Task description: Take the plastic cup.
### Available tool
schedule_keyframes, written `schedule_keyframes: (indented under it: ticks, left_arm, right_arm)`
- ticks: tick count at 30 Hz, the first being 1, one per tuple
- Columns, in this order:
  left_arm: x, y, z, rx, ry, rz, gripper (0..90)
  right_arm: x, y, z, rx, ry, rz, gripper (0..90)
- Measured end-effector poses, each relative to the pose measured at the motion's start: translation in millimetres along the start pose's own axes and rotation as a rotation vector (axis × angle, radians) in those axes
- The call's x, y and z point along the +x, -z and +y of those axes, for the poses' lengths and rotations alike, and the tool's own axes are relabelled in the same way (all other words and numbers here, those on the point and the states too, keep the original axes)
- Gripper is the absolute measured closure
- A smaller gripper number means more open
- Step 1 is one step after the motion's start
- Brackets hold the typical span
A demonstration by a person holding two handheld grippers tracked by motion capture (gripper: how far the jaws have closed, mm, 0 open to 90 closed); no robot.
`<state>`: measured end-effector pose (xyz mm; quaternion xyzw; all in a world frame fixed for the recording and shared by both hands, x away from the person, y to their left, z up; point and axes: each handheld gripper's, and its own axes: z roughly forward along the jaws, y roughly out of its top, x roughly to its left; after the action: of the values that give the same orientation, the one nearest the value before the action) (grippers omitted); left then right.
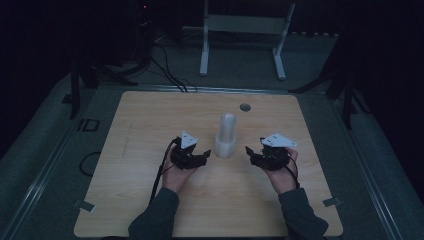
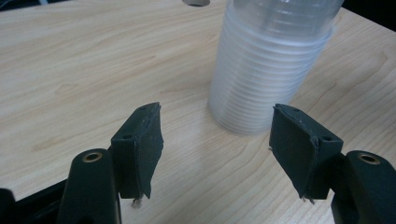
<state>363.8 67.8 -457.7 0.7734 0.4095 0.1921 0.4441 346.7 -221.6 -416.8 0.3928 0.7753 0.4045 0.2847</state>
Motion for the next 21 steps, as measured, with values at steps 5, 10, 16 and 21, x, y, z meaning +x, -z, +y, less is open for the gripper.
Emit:
schedule_keyframes:
  ticks: [5, 10, 16, 21]
  left_arm:
    - [-1.5, -3.5, 2.4, 0.003, -0.019, 0.0, 33.6]
    - [-4.4, -6.2, 3.5, -0.006, -0.029, -0.016, 32.0]
    - [-9.6, -10.0, 5.2, -0.014, -0.045, -0.034, 30.0]
    - [-11.7, -13.7, 6.0, -0.007, -0.05, -0.048, 29.8]
  right_arm:
    - [2.1, -0.6, 6.1, -0.01, 0.005, 0.006, 35.5]
    - [4.5, -1.0, 12.2, -0.023, 0.009, 0.013, 35.4]
    - [8.7, -2.1, 18.1, -0.037, 0.009, 0.024, 35.4]
    - [10.6, -2.4, 22.0, -0.043, 0.015, 0.028, 35.4]
